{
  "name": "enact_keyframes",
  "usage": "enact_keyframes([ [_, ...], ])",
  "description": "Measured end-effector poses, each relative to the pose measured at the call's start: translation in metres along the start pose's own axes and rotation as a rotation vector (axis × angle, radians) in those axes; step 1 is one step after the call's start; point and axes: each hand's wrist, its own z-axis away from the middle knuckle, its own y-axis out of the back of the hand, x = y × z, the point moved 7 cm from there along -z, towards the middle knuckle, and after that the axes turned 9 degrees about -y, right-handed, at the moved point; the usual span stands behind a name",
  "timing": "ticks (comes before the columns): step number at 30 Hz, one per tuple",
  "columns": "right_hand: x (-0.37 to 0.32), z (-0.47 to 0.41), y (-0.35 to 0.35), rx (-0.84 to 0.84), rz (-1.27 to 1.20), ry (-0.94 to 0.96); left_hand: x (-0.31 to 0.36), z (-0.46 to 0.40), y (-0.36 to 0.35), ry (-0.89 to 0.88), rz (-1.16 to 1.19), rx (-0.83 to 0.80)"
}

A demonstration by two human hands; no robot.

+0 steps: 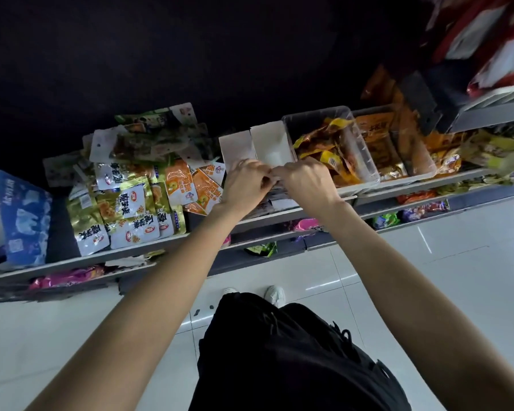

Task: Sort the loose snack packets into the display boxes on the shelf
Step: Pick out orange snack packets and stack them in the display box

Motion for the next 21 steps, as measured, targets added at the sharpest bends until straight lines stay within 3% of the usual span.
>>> enact_keyframes([
  [4,0.025,0.010,-0.020,-0.217,-0.206,-0.079,0.002,0.013,0.008,-0.007,0.042,0.087],
  [9,0.020,0.007,-0.038,-0.190,-0.154,0.027,0.000,0.019,-0.010,0.047,-0.064,-0.225],
  [13,0.022,0.010,-0.047,-0.198,-0.101,-0.009,0.004,0.026,-0.012,0.039,0.011,-0.247],
  [17,0.017,0.020,-0.019,-0.059,-0.266,-0.046,0.001,0.045,0.012,0.110,0.171,-0.092],
  [19,0.005,0.026,0.007,0.054,-0.425,-0.085,-0.005,0.067,0.040,0.197,0.300,0.116],
  [21,-0.020,0.034,0.027,0.146,-0.581,-0.094,-0.021,0.102,0.065,0.361,0.613,0.405],
])
